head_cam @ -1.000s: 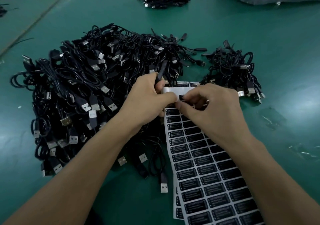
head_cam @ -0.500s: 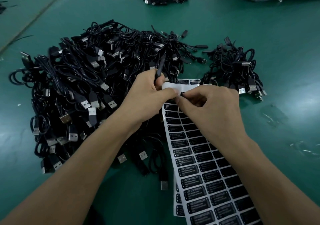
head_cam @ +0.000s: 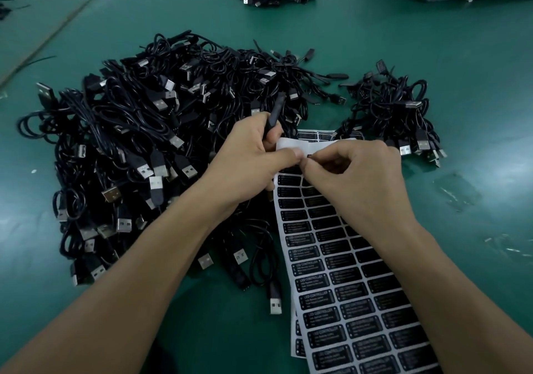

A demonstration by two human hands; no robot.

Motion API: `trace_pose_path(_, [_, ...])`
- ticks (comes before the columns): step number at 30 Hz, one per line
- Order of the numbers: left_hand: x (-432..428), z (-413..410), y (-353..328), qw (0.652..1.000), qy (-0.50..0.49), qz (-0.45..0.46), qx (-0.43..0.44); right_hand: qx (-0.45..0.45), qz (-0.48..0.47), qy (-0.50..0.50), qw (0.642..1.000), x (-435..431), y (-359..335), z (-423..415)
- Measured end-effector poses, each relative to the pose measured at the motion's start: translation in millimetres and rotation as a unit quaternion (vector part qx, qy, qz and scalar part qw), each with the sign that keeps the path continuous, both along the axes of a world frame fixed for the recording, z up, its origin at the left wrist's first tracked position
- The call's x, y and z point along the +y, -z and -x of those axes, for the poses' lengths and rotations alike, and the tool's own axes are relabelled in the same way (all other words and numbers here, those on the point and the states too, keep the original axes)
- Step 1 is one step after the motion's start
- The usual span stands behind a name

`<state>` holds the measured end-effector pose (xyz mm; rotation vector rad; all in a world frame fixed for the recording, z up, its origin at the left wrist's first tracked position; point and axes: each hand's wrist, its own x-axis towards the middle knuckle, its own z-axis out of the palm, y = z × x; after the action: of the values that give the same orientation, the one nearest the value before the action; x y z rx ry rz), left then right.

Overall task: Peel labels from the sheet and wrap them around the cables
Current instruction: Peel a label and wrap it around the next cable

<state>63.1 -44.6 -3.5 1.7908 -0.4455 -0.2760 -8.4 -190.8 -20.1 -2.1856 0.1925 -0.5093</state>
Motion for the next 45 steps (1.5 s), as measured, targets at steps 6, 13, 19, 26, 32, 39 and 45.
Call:
trace_pose_path(6, [-1,-1,2,1.0,-0.005,-0.008,-0.017,0.006,0.0,0.005,1.0,1,1,-1])
trace_pose_path(13, [0,-4,5,0.999,-0.006,-0.036,-0.036,0.008,0.008,-0.001,1.0,0,0,-2])
trace_pose_path(19, [1,-6,9,0.995,-0.066,-0.055,-0.056,-0.004,-0.031,0.051,0.998,-11,-1,-3])
trace_pose_path(26, [1,-2,8,0.964,-0.102,-0.171,-0.174,-0.07,-0.145,0.136,0.977,-18,0,-4])
trace_pose_path(32, [-3,7,-6,0.988,-0.08,-0.073,-0.107,-0.165,0.016,0.082,0.983,-6,4,-5])
trace_pose_path(39, [-3,13,-19,0.999,-0.044,0.03,0.009,-0.238,0.126,0.025,0.963,1,8,-6])
trace_pose_path(45, [-5,11,-20,0.997,-0.029,0.05,0.056,-0.234,0.137,-0.006,0.962,-1,7,-6])
